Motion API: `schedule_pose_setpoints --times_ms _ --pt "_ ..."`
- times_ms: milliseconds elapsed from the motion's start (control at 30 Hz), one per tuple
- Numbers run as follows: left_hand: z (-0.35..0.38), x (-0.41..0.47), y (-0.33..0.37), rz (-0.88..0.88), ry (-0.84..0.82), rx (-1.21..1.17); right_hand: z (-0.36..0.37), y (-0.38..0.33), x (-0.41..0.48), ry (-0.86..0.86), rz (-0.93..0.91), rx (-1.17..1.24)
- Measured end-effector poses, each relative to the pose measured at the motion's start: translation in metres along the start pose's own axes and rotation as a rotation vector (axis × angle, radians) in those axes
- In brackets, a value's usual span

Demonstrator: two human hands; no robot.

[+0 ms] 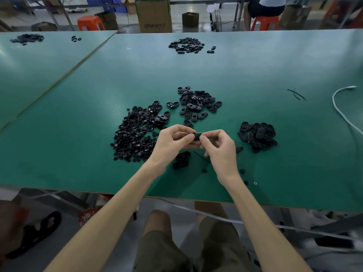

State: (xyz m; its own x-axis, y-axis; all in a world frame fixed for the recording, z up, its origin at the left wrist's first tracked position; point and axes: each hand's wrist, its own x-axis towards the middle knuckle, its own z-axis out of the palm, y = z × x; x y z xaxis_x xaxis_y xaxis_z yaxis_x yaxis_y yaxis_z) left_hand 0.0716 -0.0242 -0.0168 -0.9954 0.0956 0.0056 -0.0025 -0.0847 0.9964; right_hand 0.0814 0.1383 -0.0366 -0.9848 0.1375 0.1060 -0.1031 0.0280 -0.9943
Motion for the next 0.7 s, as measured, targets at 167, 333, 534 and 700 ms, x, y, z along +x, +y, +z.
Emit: schedule_pose_setpoints --times_ms 167,333,534,700 --pt "-0.0004 0.0005 -0.0027 -0.021 0.000 -0.034 -0.0031 0.0006 0.0019 -0.020 0.012 0.094" --pt "-0.0012 0.0030 -0.0027 -0.026 -0.016 0.035 -0.0022 0.0005 0.0024 -0.045 0.034 0.106" --pt "0.0008 0.0059 -0.0010 0.003 -0.035 0.125 -0.0026 0.0004 0.0022 -0.057 0.044 0.132" --pt "-0.0038 0.0055 -0.0003 0.036 -0.041 0.245 -0.0029 0.0013 0.0022 -0.067 0.056 0.125"
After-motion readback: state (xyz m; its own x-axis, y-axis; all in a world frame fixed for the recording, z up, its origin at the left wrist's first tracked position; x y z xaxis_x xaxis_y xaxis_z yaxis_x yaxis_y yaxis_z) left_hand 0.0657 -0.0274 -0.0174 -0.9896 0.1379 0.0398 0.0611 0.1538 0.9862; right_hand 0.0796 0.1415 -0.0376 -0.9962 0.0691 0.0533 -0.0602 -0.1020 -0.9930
